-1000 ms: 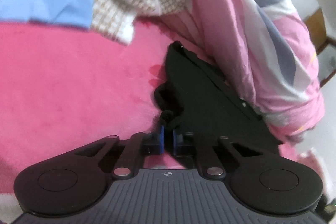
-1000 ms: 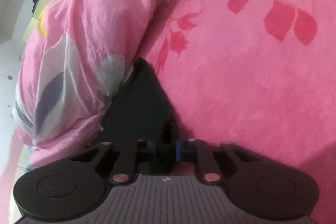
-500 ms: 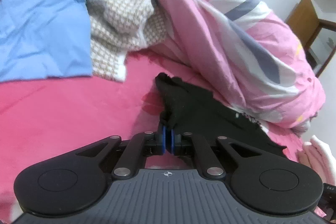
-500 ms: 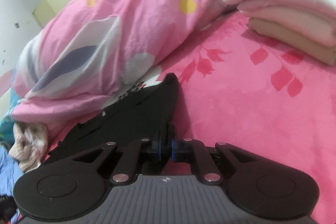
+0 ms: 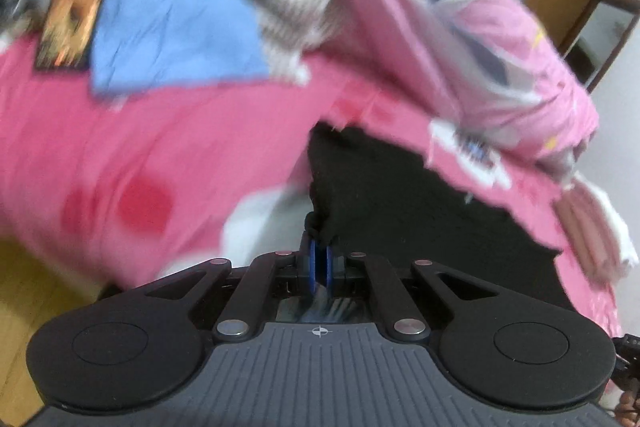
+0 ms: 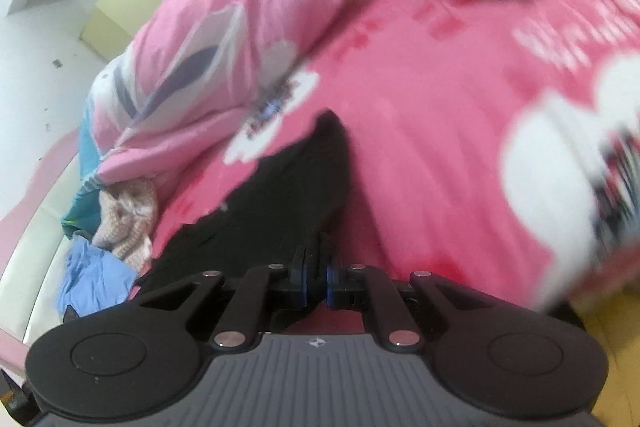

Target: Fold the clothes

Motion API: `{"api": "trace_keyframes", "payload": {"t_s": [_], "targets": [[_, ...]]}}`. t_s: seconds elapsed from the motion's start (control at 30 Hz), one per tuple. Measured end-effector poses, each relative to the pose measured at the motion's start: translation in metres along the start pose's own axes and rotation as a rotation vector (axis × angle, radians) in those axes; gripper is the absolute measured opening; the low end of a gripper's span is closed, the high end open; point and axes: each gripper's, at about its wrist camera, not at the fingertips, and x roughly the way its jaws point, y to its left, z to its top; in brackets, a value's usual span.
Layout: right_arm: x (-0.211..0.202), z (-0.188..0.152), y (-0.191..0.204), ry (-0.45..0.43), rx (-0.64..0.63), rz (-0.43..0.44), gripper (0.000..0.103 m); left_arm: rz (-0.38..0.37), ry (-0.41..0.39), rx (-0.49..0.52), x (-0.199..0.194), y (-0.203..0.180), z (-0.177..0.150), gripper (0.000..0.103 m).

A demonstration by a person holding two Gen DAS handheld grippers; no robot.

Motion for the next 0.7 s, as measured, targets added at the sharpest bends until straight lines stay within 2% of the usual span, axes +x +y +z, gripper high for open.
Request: {"api": "trace_keyframes", "payload": {"t_s": [0.1,0.13,0.2,0.23,0.27,0.33,0.43,0.57,0.7], "targets": [[0.014,-0.017,-0.029,0.040,0.073,0.000,0.011,0.003,0.006,0.016,-0.006,0.011,-0.006,0.004],[0.019,-0.020,-0.038,0.047,0.090,0.001,0.012,0.003,-0.001,0.025,-0.006,0.014,-0.004,0.010],[0.015,-0.018,-0.055,0.057,0.144,0.064,0.014,0.001,-0.015,0.044,-0.006,0.018,-0.001,0.013],[0.014,-0.017,-0.063,0.062,0.171,0.096,0.021,0.001,-0.022,0.053,-0.006,0.021,0.001,0.022],[0.007,-0.012,-0.065,0.058,0.169,0.092,0.030,0.000,-0.029,0.062,-0.007,0.023,0.003,0.031],[-0.013,-0.001,-0.062,0.011,0.088,0.006,0.045,-0.001,-0.043,0.081,-0.007,0.028,0.006,0.036],[-0.034,0.017,-0.050,-0.072,-0.057,-0.152,0.048,-0.003,-0.064,0.109,-0.007,0.035,0.011,0.040],[-0.016,0.040,-0.025,-0.083,-0.198,-0.185,0.048,0.001,-0.106,0.275,0.015,0.007,0.031,0.045],[0.036,0.050,0.035,-0.058,-0.470,-0.140,0.045,0.065,-0.115,0.469,0.061,-0.035,0.044,0.045]]}}
